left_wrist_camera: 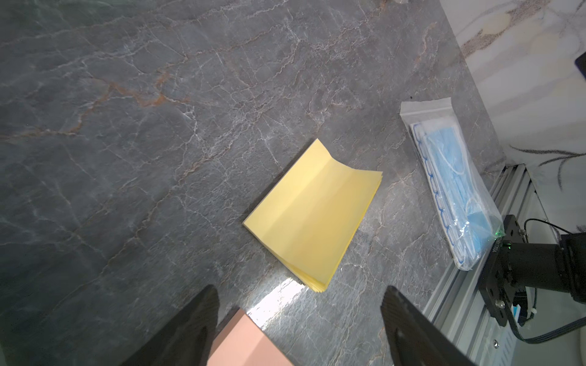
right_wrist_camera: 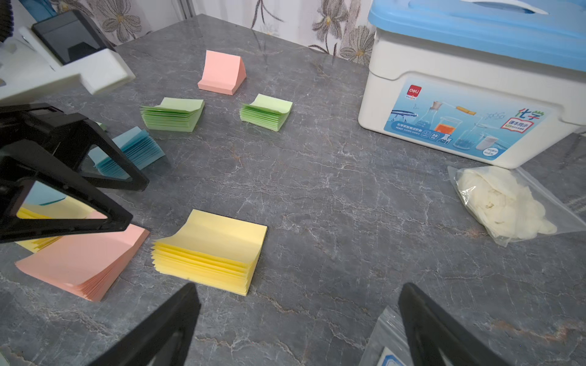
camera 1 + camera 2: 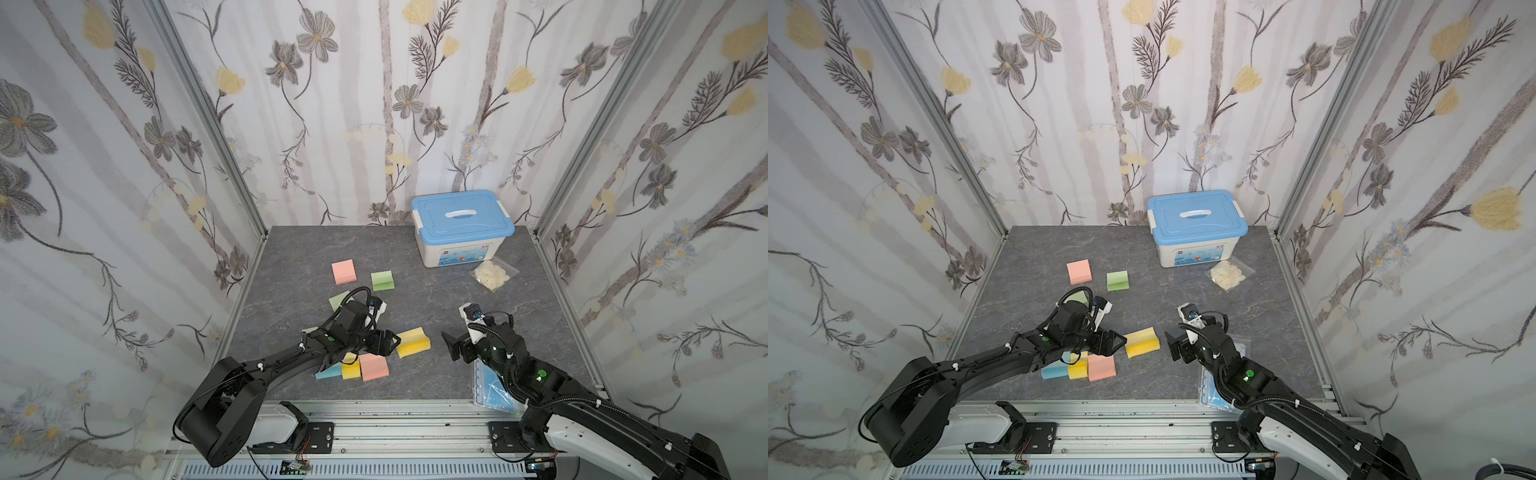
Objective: Tear off pages from different memo pads
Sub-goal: Pick up the memo pad from the center of the board.
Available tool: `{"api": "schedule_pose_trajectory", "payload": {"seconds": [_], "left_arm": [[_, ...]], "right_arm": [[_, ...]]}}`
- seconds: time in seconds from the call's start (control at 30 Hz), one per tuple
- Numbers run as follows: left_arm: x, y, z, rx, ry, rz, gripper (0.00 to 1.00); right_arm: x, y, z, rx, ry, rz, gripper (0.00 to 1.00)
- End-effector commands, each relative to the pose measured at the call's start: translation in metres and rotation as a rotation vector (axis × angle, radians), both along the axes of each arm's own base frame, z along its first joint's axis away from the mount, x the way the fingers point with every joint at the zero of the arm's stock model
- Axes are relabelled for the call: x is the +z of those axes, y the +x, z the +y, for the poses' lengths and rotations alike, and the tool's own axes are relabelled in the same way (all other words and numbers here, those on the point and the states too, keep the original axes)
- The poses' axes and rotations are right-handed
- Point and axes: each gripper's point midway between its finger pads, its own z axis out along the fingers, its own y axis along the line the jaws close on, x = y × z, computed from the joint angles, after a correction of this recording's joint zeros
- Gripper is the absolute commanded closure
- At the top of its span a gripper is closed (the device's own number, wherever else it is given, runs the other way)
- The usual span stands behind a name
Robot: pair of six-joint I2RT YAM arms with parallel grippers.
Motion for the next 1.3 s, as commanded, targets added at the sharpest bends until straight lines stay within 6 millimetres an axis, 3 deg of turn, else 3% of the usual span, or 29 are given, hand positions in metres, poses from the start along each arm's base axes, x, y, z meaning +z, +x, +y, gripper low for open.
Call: {"api": "schedule_pose_trajectory", "payload": {"seconds": [0.0, 0.27, 0.6, 0.93, 1.27], "left_arm": [[-0.005, -0.003, 0.000, -0.028, 0.031, -0.015, 0.17], [-0.021, -0.004, -0.012, -0.063, 0.078, 0.033, 0.19], [-0.036, 0.008, -0.005, -0.007, 0.172, 0.055, 0.20], [-0.035, 0.013, -0.001, 0.031, 0.193, 0.031, 0.20], [-0.036, 0.019, 0.008, 0.086, 0.223, 0.015, 0.20]], "right_arm": [[0.012, 0.004, 0.001, -0.012, 0.038, -0.047, 0.01], [0.007, 0.007, 0.002, -0.021, 0.028, -0.026, 0.00], [0.003, 0.008, 0.006, -0.012, 0.021, -0.007, 0.00], [-0.002, 0.009, 0.008, -0.015, 0.013, 0.008, 0.00], [-0.037, 0.024, 0.028, -0.021, -0.058, 0.177, 0.01]]}}
